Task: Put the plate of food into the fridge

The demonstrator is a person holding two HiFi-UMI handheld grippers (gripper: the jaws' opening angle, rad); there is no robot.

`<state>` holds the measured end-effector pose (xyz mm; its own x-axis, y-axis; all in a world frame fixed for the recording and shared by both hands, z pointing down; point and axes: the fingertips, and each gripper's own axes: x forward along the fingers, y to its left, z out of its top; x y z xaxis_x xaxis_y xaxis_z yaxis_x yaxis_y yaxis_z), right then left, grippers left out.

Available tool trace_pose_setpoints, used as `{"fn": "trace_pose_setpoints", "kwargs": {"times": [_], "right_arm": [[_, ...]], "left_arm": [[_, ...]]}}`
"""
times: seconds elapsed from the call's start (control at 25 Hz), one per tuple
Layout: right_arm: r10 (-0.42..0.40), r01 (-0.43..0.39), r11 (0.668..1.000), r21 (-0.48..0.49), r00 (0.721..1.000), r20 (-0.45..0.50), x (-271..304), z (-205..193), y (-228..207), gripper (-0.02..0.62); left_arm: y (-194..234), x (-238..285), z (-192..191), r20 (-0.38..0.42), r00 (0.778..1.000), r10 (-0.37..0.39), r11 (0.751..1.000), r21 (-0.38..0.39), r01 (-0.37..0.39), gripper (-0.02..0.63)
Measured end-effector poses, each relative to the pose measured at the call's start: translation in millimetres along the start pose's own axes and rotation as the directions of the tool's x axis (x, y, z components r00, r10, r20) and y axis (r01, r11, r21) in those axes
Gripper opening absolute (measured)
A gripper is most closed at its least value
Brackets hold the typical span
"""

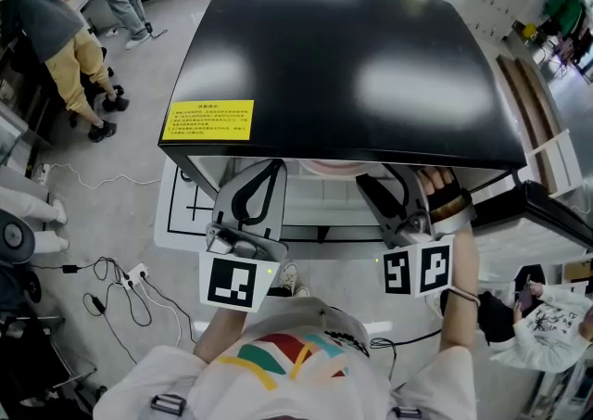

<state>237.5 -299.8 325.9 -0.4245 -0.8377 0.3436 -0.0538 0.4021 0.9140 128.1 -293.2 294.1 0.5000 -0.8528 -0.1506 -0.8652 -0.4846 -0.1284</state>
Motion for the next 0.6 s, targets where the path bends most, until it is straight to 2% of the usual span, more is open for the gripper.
{"fn": "trace_pose_setpoints", "kwargs": {"times": [0.24,0.36,0.48,0.6], "right_arm": [[-0.043,0.04,0.995,0.091,0.999,0.032,-12,2,-5,0.261],[-0.12,0.112,0.981,0.16,0.992,0.039,-16,1,-15,0.261],[-0.204,0.181,0.941,0.287,0.978,0.052,-26,6,-25,0.261],[-0.26,0.201,0.89,0.409,0.961,0.095,-39,15,-35,0.254]], "left_arm": [[-1,0,4,0.01,1.0,-0.006,1.0,0.008,0.005,0.006],[-3,-1,8,0.018,1.0,-0.004,1.0,0.009,0.004,0.006],[-5,-1,10,0.021,1.0,-0.008,1.0,0.014,0.008,0.006],[-7,-1,12,0.018,1.0,-0.011,1.0,0.015,0.011,0.006]]}}
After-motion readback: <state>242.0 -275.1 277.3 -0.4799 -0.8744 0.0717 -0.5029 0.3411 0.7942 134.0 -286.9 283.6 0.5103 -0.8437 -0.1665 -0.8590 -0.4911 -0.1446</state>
